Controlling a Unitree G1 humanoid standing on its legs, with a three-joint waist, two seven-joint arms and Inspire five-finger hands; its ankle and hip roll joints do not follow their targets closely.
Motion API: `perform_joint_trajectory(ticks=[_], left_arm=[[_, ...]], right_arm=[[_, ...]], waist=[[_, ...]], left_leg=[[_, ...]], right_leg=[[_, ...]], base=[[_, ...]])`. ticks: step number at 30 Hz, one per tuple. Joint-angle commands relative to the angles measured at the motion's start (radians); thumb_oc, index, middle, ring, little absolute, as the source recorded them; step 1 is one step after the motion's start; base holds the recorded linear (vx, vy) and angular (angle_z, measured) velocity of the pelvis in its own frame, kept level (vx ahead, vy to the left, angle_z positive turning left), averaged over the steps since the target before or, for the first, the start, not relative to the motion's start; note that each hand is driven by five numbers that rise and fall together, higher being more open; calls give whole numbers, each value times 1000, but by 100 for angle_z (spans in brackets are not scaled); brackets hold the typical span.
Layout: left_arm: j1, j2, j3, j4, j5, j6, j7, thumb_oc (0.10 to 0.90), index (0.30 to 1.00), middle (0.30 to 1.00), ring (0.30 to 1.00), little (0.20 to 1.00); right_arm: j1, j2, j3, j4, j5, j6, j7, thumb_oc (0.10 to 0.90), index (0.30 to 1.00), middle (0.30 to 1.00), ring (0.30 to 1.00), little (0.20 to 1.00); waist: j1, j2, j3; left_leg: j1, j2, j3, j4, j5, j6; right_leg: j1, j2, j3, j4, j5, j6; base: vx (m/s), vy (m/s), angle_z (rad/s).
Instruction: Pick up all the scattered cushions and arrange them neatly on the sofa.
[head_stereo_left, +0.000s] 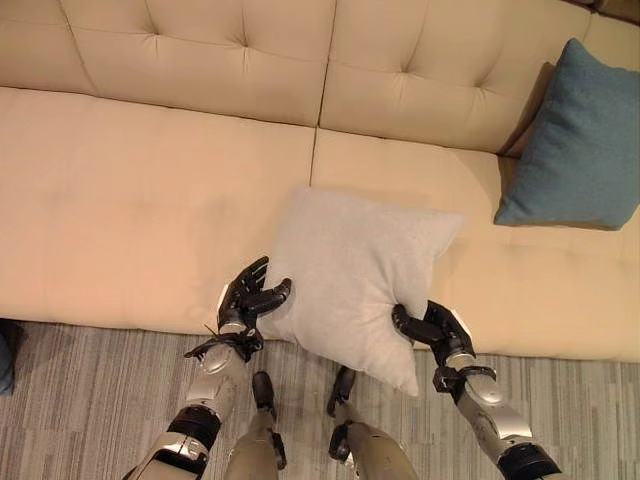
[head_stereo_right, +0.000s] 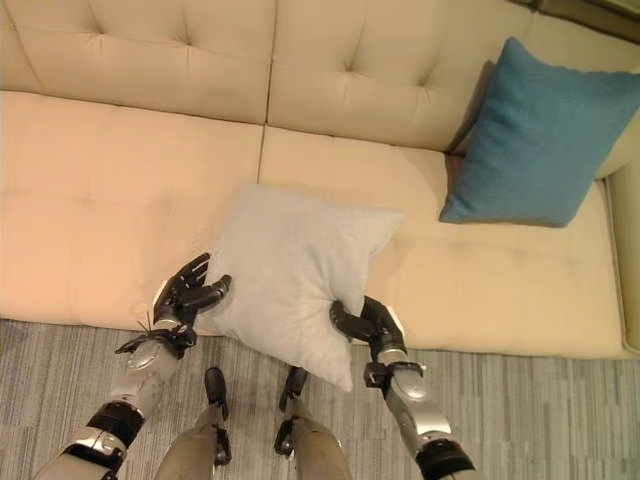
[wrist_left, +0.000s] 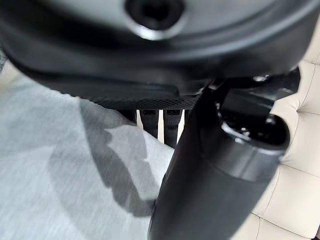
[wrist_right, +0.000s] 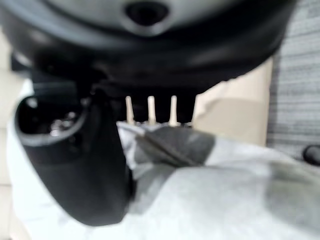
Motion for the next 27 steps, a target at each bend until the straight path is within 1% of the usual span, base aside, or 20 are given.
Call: perform_joint_trajectory(ticks=[1, 2, 3, 7, 9, 12, 13, 14, 17, 20, 21, 22, 25, 26, 27], left_arm=[[2, -57, -58, -121, -15, -32, -84, 400, 300, 300, 300, 300], [2, -57, -58, -122, -15, -32, -84, 400, 300, 300, 300, 300], [12, -53, -32, -153, -34, -37, -80, 400, 300, 300, 300, 300], [53, -54, 9, -220, -64, -45, -80, 400, 300, 300, 300, 300], [101, -63, 22, -262, -67, -43, -89, 400, 300, 300, 300, 300], [160, -63, 27, -313, -48, -40, -99, 400, 300, 300, 300, 300], [175, -64, 26, -333, -43, -40, -103, 400, 300, 300, 300, 300], [175, -63, 26, -333, -43, -40, -102, 400, 300, 300, 300, 300], [223, -58, 26, -376, -33, -39, -110, 400, 300, 300, 300, 300], [246, -52, 23, -411, -36, -41, -112, 400, 300, 300, 300, 300], [255, -49, 19, -433, -37, -43, -110, 400, 300, 300, 300, 300], [259, -50, 17, -440, -37, -43, -113, 400, 300, 300, 300, 300], [275, -52, 12, -445, -33, -40, -122, 400, 300, 300, 300, 300], [289, -57, 11, -452, -41, -40, -125, 400, 300, 300, 300, 300], [292, -58, 6, -453, -40, -39, -125, 400, 300, 300, 300, 300]], right_arm=[[-7, 24, 3, -162, -13, -74, 42, 400, 300, 300, 300, 300], [-7, 24, 3, -162, -14, -74, 42, 400, 300, 300, 300, 300], [3, 25, -9, -177, -17, -77, 40, 400, 300, 300, 300, 300], [26, 32, -32, -206, -45, -78, 36, 400, 300, 300, 300, 300], [48, 50, -52, -246, -78, -85, 26, 400, 300, 300, 300, 300], [71, 63, -69, -295, -129, -95, 12, 400, 300, 300, 300, 300], [76, 69, -73, -312, -139, -99, 8, 400, 300, 300, 300, 300], [76, 69, -73, -312, -139, -99, 8, 400, 300, 300, 300, 300], [92, 86, -80, -351, -161, -109, 2, 400, 300, 300, 300, 300], [92, 88, -79, -384, -177, -117, -4, 400, 300, 300, 300, 300], [94, 83, -84, -408, -187, -119, -14, 400, 300, 300, 300, 300], [96, 79, -88, -417, -190, -121, -15, 400, 300, 300, 300, 300], [101, 74, -93, -431, -193, -120, -11, 400, 300, 300, 300, 300], [108, 69, -90, -439, -195, -116, -5, 400, 300, 300, 300, 300], [108, 65, -91, -437, -198, -114, -5, 400, 300, 300, 300, 300]], waist=[[24, -18, -59], [24, -18, -59], [24, -11, -68], [23, 5, -88], [22, 22, -108], [23, 37, -135], [23, 43, -143], [22, 42, -145], [22, 59, -170], [25, 70, -180], [25, 72, -173], [26, 72, -169], [26, 72, -167], [36, 70, -159], [41, 69, -153]], left_leg=[[2, -9, -84, 5, -74, -30], [2, -9, -84, 5, -74, -30], [11, -10, -82, 3, -74, -30], [35, -11, -80, 0, -80, -29], [64, -12, -79, 0, -88, -27], [102, -10, -75, 0, -100, -27], [114, -8, -75, 1, -103, -28], [112, -9, -75, 0, -100, -28], [143, 0, -76, 11, -111, -31], [151, 12, -78, 64, -128, -42], [140, 23, -77, 136, -140, -57], [135, 29, -74, 166, -142, -65], [134, 39, -72, 203, -146, -75], [119, 46, -96, 260, -137, -83], [98, 45, -115, 274, -136, -84]], right_leg=[[7, -25, 42, 4, -41, 113], [8, -25, 42, 4, -41, 113], [13, -26, 42, 4, -45, 113], [36, -24, 41, 4, -56, 111], [69, -23, 41, 4, -70, 108], [107, -18, 41, 4, -89, 106], [119, -17, 41, 4, -95, 105], [115, -18, 41, 4, -94, 105], [152, -9, 45, 4, -116, 99], [182, 0, 43, 4, -138, 89], [213, 1, 29, 4, -152, 77], [229, 1, 20, 4, -158, 72], [257, 1, 8, 4, -166, 64], [274, -4, 5, 4, -168, 59], [275, -8, 4, 4, -168, 59]], base=[[7, -13, -3], [5, -7, -4], [6, -1, -4], [7, -6, -1], [67, -17, -4], [83, -17, 0], [40, -25, 1], [46, -31, 1], [50, -33, 1], [3, -74, -1], [-6, -101, 2], [4, -88, 8], [13, -19, 23], [11, 12, 17], [-4, 34, 2]])
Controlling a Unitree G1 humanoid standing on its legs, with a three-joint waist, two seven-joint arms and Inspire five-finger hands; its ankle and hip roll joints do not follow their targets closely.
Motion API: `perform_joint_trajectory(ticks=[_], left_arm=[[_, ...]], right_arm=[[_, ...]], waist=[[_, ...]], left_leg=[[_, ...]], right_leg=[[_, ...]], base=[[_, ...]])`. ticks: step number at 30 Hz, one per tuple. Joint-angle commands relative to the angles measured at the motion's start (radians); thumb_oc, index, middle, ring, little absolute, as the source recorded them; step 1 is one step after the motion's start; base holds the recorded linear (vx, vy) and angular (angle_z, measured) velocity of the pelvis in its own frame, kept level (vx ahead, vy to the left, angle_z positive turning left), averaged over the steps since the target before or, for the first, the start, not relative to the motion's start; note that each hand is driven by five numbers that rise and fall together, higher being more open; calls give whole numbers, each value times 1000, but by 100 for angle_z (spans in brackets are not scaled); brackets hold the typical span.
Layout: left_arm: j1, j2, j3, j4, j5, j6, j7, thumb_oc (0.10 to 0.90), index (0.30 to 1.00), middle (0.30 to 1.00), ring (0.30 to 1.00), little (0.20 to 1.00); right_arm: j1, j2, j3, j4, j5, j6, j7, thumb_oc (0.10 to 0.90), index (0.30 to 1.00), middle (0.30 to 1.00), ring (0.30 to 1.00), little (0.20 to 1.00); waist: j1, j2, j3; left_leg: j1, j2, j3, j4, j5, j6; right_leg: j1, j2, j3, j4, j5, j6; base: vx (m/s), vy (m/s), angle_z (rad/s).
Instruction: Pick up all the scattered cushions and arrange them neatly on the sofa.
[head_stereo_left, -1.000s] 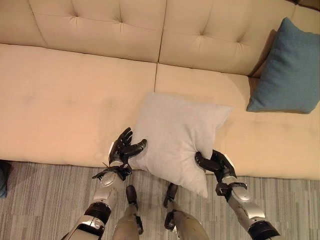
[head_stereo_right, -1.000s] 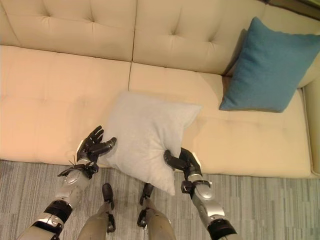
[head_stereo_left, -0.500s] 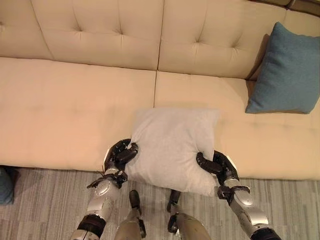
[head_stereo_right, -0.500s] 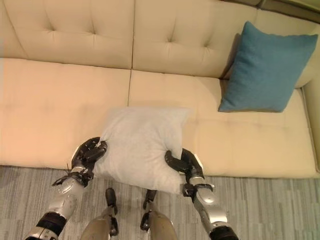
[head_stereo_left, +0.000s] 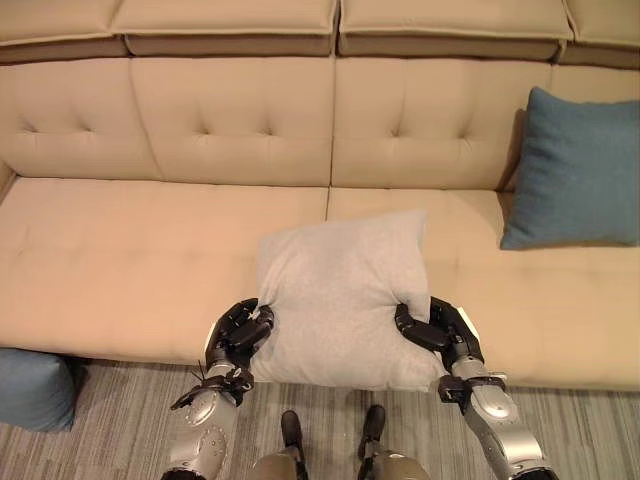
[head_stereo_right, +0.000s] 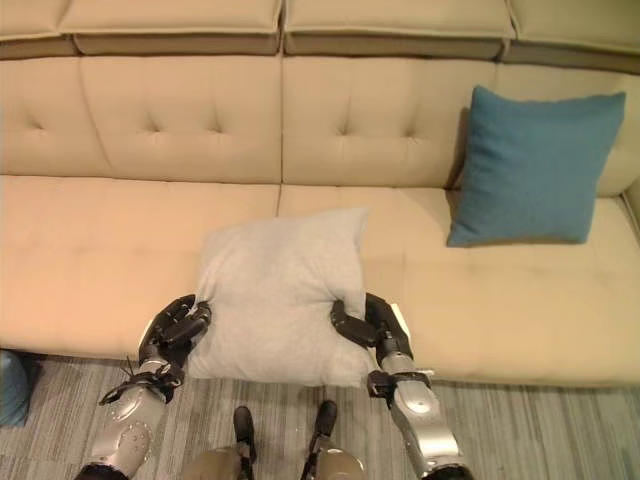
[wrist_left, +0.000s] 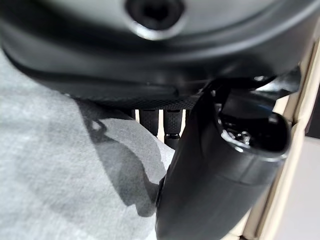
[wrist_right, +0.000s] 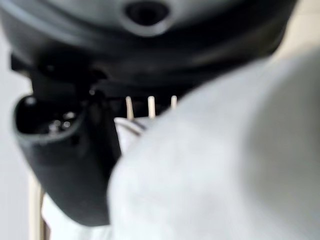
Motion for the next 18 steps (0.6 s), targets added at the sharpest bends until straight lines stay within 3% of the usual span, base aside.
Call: perform_joint_trajectory(ticks=[1, 4, 8, 12, 14, 18], left_arm=[[-44, -18, -71, -133, 18, -82, -126, 400, 300, 300, 300, 300], [-27, -20, -77, -122, 30, -68, -133, 400, 300, 300, 300, 300], [2, -11, -76, -129, 48, -64, -139, 400, 300, 300, 300, 300], [35, 35, -62, -149, 84, -59, -141, 400, 300, 300, 300, 300], [35, 43, -60, -149, 92, -62, -140, 400, 300, 300, 300, 300], [29, 37, -66, -146, 89, -64, -136, 400, 300, 300, 300, 300]], right_arm=[[-36, 38, -6, -188, -14, -129, 23, 400, 300, 300, 300, 300], [-28, 33, -21, -186, -20, -123, 19, 400, 300, 300, 300, 300], [-7, 40, -32, -189, -27, -115, 26, 400, 300, 300, 300, 300], [-28, 85, -14, -189, -43, -96, 47, 400, 300, 300, 300, 300], [-24, 98, -8, -190, -41, -97, 58, 400, 300, 300, 300, 300], [-11, 87, -14, -189, -48, -98, 60, 400, 300, 300, 300, 300]], waist=[[4, -74, -102], [2, -76, -112], [7, -70, -130], [29, -71, -131], [14, -61, -122], [-8, -66, -127]], left_leg=[[-72, 18, -87, 206, -130, -59], [-108, 17, -62, 165, -108, -50], [-79, 9, -66, 115, -105, -41], [-2, -49, -57, 102, -165, 41], [25, -60, -71, 90, -175, 62], [50, -81, -105, 60, -175, 67]], right_leg=[[84, -24, 3, 6, -127, 67], [87, -31, -15, 6, -124, 78], [100, -36, -15, 22, -131, 86], [27, -137, 40, 300, -132, 140], [-42, -122, 96, 412, -123, 140], [-81, -43, 166, 325, -145, 114]], base=[[-15, 29, 3], [68, 96, 14], [132, 155, 18], [205, 408, -34], [127, 239, -43], [130, 46, 13]])
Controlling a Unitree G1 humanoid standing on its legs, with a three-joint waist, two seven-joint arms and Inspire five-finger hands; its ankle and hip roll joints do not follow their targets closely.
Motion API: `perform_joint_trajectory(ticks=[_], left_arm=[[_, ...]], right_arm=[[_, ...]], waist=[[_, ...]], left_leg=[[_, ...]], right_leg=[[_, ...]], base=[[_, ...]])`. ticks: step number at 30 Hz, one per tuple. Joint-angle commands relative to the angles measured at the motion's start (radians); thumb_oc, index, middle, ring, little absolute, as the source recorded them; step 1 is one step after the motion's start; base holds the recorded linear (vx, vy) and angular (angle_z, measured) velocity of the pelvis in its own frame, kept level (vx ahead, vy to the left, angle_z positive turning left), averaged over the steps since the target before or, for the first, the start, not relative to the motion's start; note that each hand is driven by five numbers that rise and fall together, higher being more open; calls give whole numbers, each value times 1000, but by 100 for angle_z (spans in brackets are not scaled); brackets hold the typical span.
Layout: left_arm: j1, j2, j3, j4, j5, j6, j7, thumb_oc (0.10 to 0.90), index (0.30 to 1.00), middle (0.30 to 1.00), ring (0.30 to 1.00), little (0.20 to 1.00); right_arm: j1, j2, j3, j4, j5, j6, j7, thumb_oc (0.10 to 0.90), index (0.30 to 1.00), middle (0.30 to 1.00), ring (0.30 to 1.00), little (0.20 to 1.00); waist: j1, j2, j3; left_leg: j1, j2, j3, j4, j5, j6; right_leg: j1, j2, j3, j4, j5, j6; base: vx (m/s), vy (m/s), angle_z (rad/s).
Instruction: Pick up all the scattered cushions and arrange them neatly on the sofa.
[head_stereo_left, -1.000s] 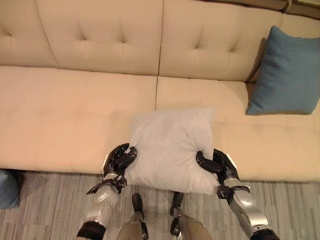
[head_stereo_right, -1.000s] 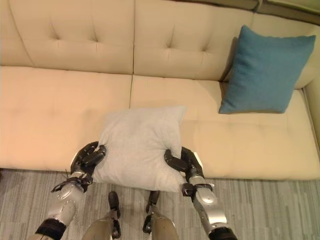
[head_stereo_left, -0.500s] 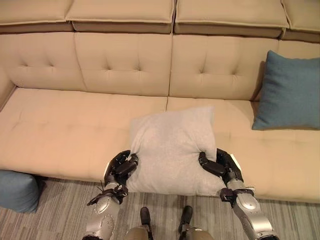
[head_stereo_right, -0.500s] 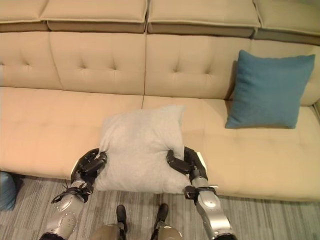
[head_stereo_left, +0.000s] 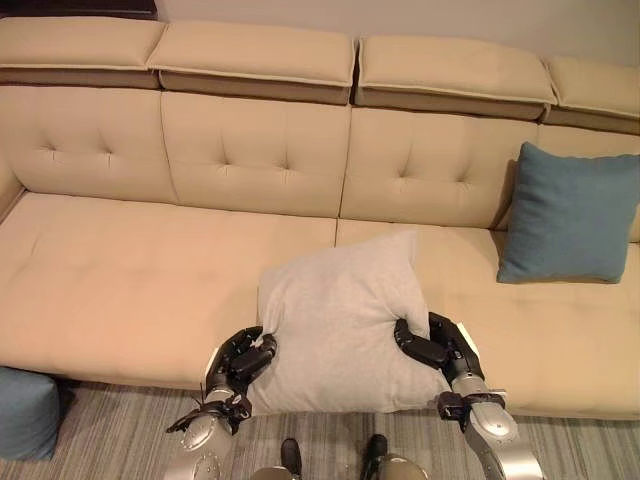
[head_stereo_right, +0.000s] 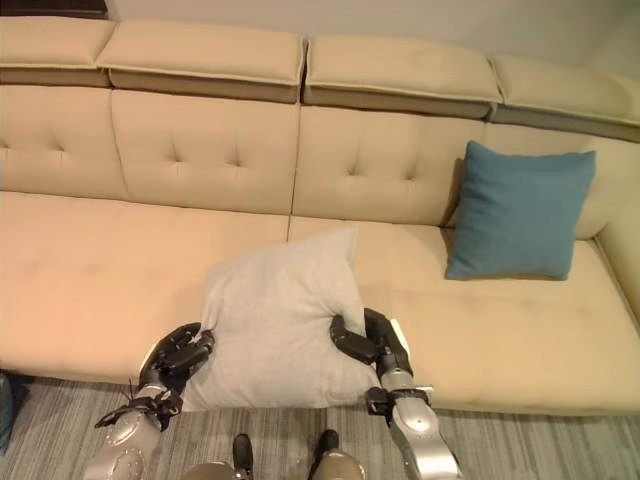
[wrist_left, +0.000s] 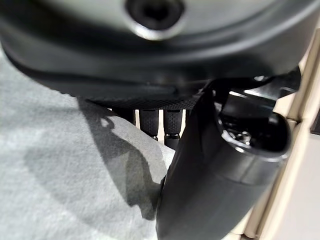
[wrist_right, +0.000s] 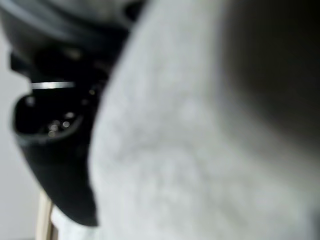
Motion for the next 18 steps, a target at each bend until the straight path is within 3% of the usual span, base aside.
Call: perform_joint_trajectory(ticks=[1, 6, 9, 11, 12, 14, 18], left_arm=[[-57, -14, -50, -166, 31, -77, -104, 400, 300, 300, 300, 300], [-68, -22, -50, -159, 30, -79, -94, 400, 300, 300, 300, 300], [-84, -32, -61, -151, 37, -86, -101, 400, 300, 300, 300, 300], [-104, -42, -80, -156, 31, -88, -110, 400, 300, 300, 300, 300], [-104, -42, -80, -156, 31, -88, -110, 400, 300, 300, 300, 300], [-119, -47, -85, -152, 32, -87, -107, 400, 300, 300, 300, 300], [-99, -56, -71, -149, 31, -78, -106, 400, 300, 300, 300, 300]], right_arm=[[-107, 21, -1, -136, 19, -133, 38, 400, 300, 300, 300, 300], [-102, 9, 5, -124, 20, -129, 33, 400, 300, 300, 300, 300], [-80, 3, -10, -123, 22, -133, 32, 400, 300, 300, 300, 300], [-71, -19, -37, -131, 35, -141, 20, 400, 300, 300, 300, 300], [-72, -19, -37, -131, 35, -141, 20, 400, 300, 300, 300, 300], [-83, -35, -39, -126, 42, -142, 11, 400, 300, 300, 300, 300], [-81, -39, -36, -124, 38, -136, 18, 400, 300, 300, 300, 300]], waist=[[10, -10, -71], [-4, -19, -66], [-17, -34, -78], [-32, -51, -76], [-34, -49, -77], [-31, -52, -60], [-21, -55, -72]], left_leg=[[-40, 26, -108, 74, -98, -51], [-5, 11, -139, 67, -119, -55], [-4, 10, -156, 102, -140, -86], [-69, 51, -114, 244, -138, -132], [-76, 52, -116, 254, -143, -132], [-158, 85, -98, 391, -111, -146], [-177, 103, -102, 320, -114, -134]], right_leg=[[112, 102, 17, -235, -16, -3], [72, 129, 9, -314, 26, -5], [123, 141, 12, -374, 24, -20], [184, 131, -22, -421, 22, -32], [183, 133, -24, -422, 23, -33], [203, 134, -33, -431, 16, -54], [239, 140, -24, -453, -4, -57]], base=[[137, -24, 32], [122, -46, 28], [147, -153, 64], [81, -178, 70], [-6, -100, 51], [-33, -93, 38], [110, -32, -20]])
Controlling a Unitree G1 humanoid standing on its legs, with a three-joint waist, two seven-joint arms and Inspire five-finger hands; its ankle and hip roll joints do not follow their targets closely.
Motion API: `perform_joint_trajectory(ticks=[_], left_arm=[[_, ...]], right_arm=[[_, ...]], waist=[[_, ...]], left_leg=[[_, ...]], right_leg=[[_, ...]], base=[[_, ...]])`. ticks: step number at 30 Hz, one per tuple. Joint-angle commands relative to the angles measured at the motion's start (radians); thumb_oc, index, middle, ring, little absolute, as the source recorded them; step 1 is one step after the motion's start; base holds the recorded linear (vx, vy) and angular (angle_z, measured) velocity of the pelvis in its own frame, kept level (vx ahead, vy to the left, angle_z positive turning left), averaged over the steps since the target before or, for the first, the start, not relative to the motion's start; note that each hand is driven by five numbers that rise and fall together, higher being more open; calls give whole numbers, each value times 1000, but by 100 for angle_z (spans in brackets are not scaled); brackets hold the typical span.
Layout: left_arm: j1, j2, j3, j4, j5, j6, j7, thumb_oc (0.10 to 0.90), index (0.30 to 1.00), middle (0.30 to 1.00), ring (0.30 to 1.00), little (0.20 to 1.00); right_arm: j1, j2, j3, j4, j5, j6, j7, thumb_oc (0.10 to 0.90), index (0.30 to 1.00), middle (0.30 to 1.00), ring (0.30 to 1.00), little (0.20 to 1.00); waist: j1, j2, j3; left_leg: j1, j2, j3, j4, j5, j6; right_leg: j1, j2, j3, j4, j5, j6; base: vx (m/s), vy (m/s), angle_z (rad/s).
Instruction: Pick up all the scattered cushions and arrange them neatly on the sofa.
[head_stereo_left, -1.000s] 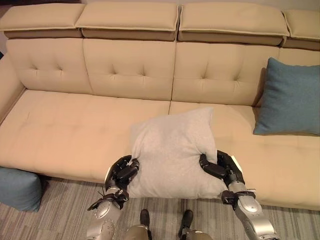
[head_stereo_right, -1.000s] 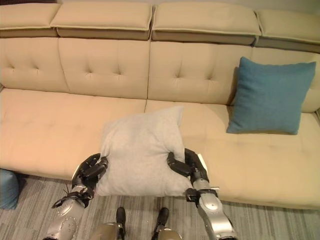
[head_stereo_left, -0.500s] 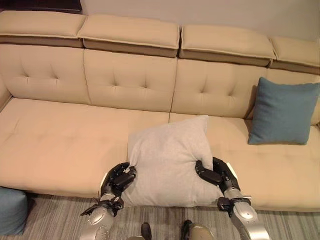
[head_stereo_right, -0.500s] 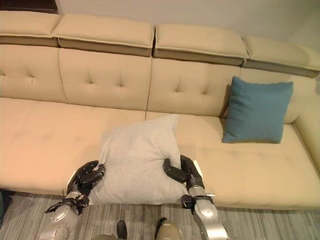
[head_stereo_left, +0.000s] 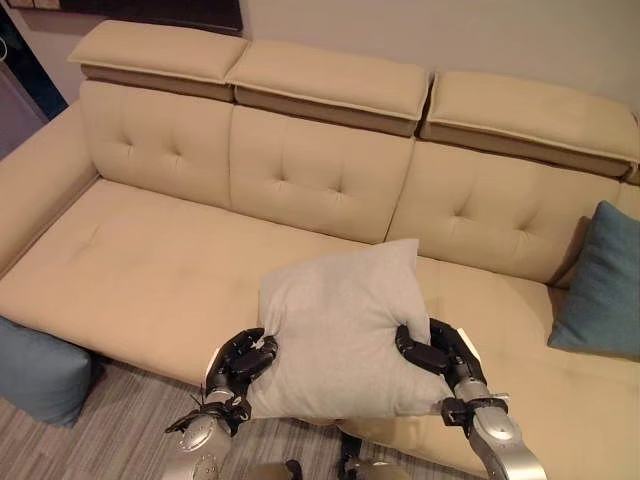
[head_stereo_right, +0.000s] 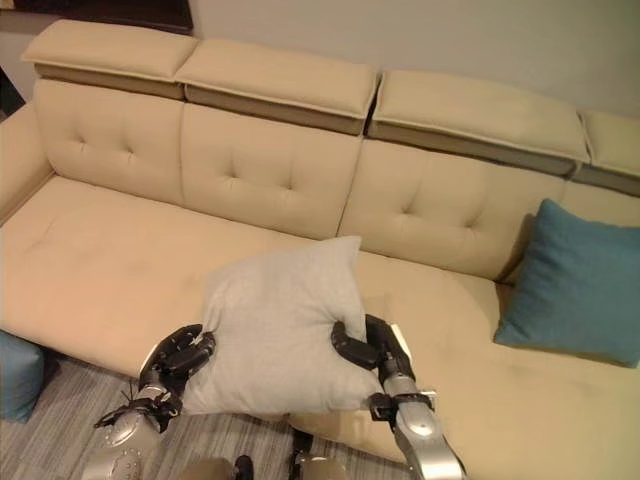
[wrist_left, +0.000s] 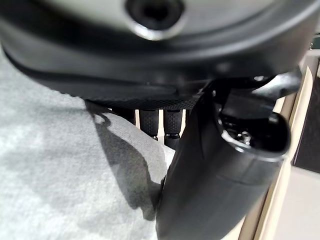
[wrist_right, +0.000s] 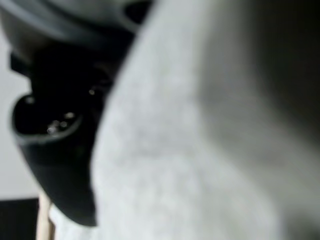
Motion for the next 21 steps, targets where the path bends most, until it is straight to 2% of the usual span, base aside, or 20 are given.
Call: perform_joint_trajectory(ticks=[1, 3, 6, 9, 15, 19, 21], left_arm=[[-102, -32, -58, -150, 37, -86, -97, 400, 300, 300, 300, 300], [-103, -33, -57, -155, 37, -90, -93, 400, 300, 300, 300, 300], [-100, -29, -60, -158, 44, -91, -97, 400, 300, 300, 300, 300], [-92, -18, -56, -173, 55, -89, -96, 400, 300, 300, 300, 300], [-109, 14, -40, -213, 103, -102, -71, 400, 300, 300, 300, 300], [-182, 34, -42, -235, 118, -129, -39, 400, 300, 300, 300, 300], [-283, 44, -70, -238, 131, -156, 5, 400, 300, 300, 300, 300]], right_arm=[[-79, 9, -22, -144, 34, -139, 14, 400, 300, 300, 300, 300], [-82, 8, -19, -137, 33, -139, 13, 400, 300, 300, 300, 300], [-78, 12, -18, -137, 28, -139, 17, 400, 300, 300, 300, 300], [-77, 18, -13, -138, 30, -136, 21, 400, 300, 300, 300, 300], [-94, 21, -6, -150, 6, -137, 14, 400, 300, 300, 300, 300], [-166, 6, 10, -147, -45, -146, -24, 400, 300, 300, 300, 300], [-263, -11, 36, -144, -90, -156, -80, 400, 300, 300, 300, 300]], waist=[[-20, -14, -60], [-13, -6, -60], [-15, 0, -70], [-13, 2, -94], [-9, 3, -105], [-11, 7, -91], [-17, 19, -56]], left_leg=[[14, 52, -27, -161, 40, -49], [21, 44, -52, -210, 63, -57], [54, 46, -53, -251, 72, -56], [116, 33, -45, -300, 66, -48], [159, 23, -19, -319, 45, -30], [143, 19, -2, -313, 37, -20], [88, 17, 6, -299, 42, -17]], right_leg=[[73, -18, -28, 36, -134, 171], [79, -9, -15, 44, -144, 168], [92, -4, -7, 42, -145, 167], [118, -9, 3, 24, -142, 174], [133, -20, 27, 30, -147, 183], [102, -32, 34, 54, -148, 190], [37, -46, 36, 82, -143, 193]], base=[[96, 48, -23], [91, 59, -19], [98, 53, -49], [123, 89, -40], [71, 71, -5], [3, 50, -7], [-186, 59, -2]])
